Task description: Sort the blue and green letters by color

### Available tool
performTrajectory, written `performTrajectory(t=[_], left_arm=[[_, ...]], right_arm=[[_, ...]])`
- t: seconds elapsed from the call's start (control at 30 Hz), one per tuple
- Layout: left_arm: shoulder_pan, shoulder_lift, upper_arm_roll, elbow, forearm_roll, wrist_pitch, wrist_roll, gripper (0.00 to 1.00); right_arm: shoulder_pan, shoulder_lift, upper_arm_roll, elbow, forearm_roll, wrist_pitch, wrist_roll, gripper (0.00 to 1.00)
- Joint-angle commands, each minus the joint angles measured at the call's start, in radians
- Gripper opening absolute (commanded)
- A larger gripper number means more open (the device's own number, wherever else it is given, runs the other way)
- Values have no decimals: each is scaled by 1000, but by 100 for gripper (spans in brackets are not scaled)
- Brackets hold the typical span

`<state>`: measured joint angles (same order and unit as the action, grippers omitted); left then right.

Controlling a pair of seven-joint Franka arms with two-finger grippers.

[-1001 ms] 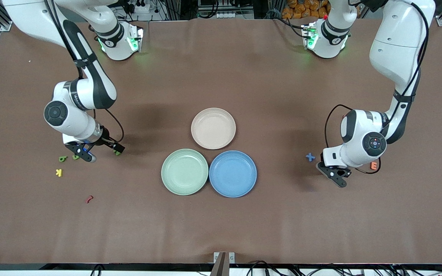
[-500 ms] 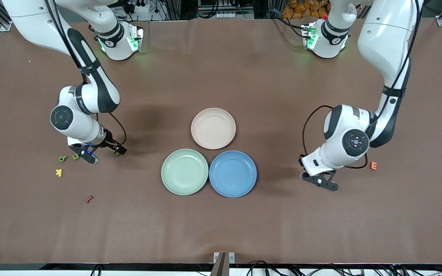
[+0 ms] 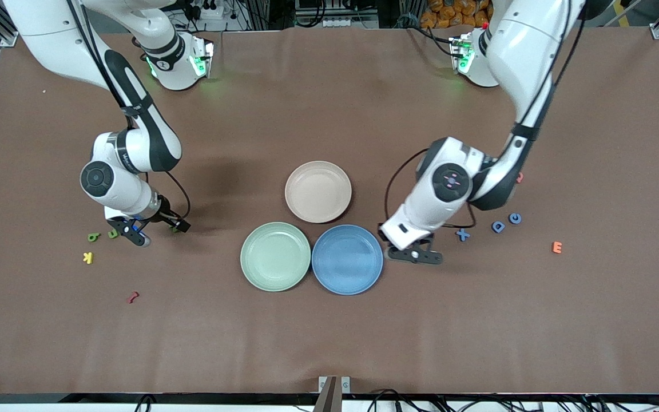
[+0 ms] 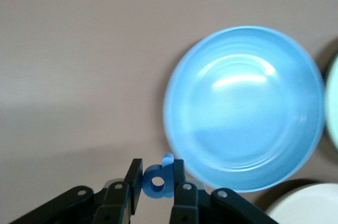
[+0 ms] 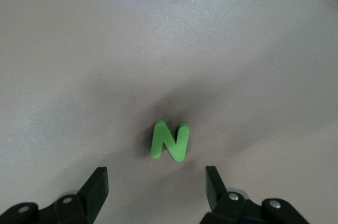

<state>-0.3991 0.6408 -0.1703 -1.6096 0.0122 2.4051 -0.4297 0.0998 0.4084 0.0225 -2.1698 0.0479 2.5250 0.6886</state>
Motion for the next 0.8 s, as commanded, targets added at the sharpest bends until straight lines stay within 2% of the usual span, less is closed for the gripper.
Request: performTrajectory(t=[0.0,0.23,0.5,0.77], left_arm=[[-38,54,6,34,-3,84,-75,0],[-101,80,15,34,6,166,-152,0],[-132,92,17,34,6,177,-170,0],[-147,122,29,34,8,247,-190,0]], right_arm=[[1,16,-1,7,-2,15,9,80],[1,32,-3,5,-3,34,9,77],[1,49,-3,7,-5,51,9,72],[1,55,-3,7,-5,54,8,69]])
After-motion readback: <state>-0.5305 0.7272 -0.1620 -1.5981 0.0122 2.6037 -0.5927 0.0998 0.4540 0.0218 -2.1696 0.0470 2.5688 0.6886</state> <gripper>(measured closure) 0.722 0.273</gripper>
